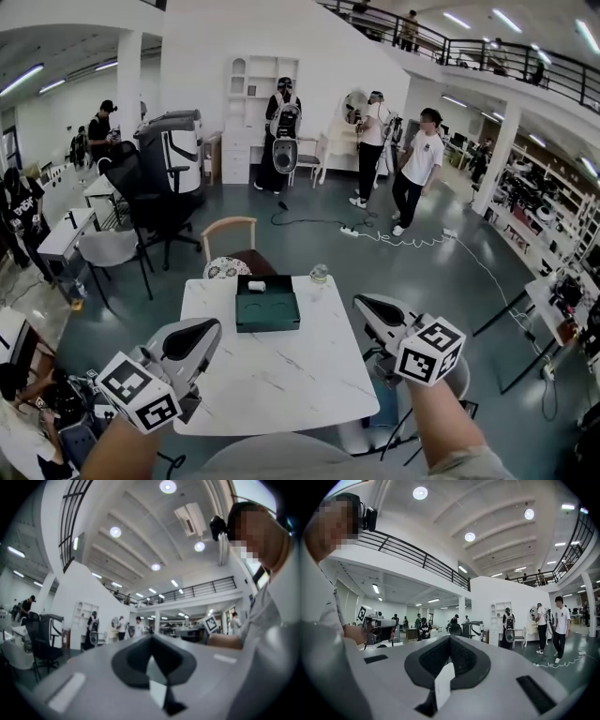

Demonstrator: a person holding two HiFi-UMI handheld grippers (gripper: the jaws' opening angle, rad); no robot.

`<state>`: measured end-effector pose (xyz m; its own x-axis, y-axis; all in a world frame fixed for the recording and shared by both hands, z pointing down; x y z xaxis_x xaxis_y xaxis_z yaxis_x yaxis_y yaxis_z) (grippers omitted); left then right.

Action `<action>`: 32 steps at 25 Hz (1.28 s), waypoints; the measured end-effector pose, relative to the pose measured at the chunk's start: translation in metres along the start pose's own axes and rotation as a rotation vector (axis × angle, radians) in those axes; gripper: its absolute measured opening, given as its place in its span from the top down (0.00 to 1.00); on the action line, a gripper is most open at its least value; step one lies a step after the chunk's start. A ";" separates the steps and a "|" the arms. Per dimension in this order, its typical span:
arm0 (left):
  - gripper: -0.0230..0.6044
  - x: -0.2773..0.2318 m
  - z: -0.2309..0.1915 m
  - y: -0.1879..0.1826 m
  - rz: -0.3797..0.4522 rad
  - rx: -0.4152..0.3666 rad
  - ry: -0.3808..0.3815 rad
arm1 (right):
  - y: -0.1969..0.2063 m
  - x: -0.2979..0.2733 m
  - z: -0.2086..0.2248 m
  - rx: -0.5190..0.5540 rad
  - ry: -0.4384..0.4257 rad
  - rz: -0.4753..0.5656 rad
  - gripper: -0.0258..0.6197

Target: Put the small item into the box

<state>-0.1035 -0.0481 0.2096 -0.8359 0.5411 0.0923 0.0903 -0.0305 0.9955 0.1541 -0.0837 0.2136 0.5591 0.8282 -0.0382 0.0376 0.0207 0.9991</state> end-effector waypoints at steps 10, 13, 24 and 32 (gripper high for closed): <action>0.96 0.093 -0.060 0.029 0.019 0.113 0.019 | 0.026 -0.028 -0.065 -0.070 0.078 -0.024 0.95; 0.96 0.099 -0.067 0.040 0.022 0.136 0.002 | 0.036 -0.031 -0.070 -0.077 0.077 -0.037 0.95; 0.96 0.046 0.003 0.082 0.009 0.167 -0.108 | 0.074 0.004 -0.030 -0.089 -0.057 -0.082 0.95; 0.96 0.016 0.029 0.091 -0.012 0.155 -0.104 | 0.103 0.017 -0.012 -0.158 -0.076 -0.094 0.95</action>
<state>-0.0934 -0.0180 0.3009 -0.7776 0.6249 0.0699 0.1702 0.1021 0.9801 0.1578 -0.0607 0.3164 0.6207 0.7736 -0.1272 -0.0346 0.1891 0.9813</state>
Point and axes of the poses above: the fingertips, and each gripper's own axes: x backward along the fingers, z to its right, y out of its underside, the point moved 2 cm from there along x, backward along the fingers, and after that the axes turned 5 degrees about y, right-handed, at the moved point
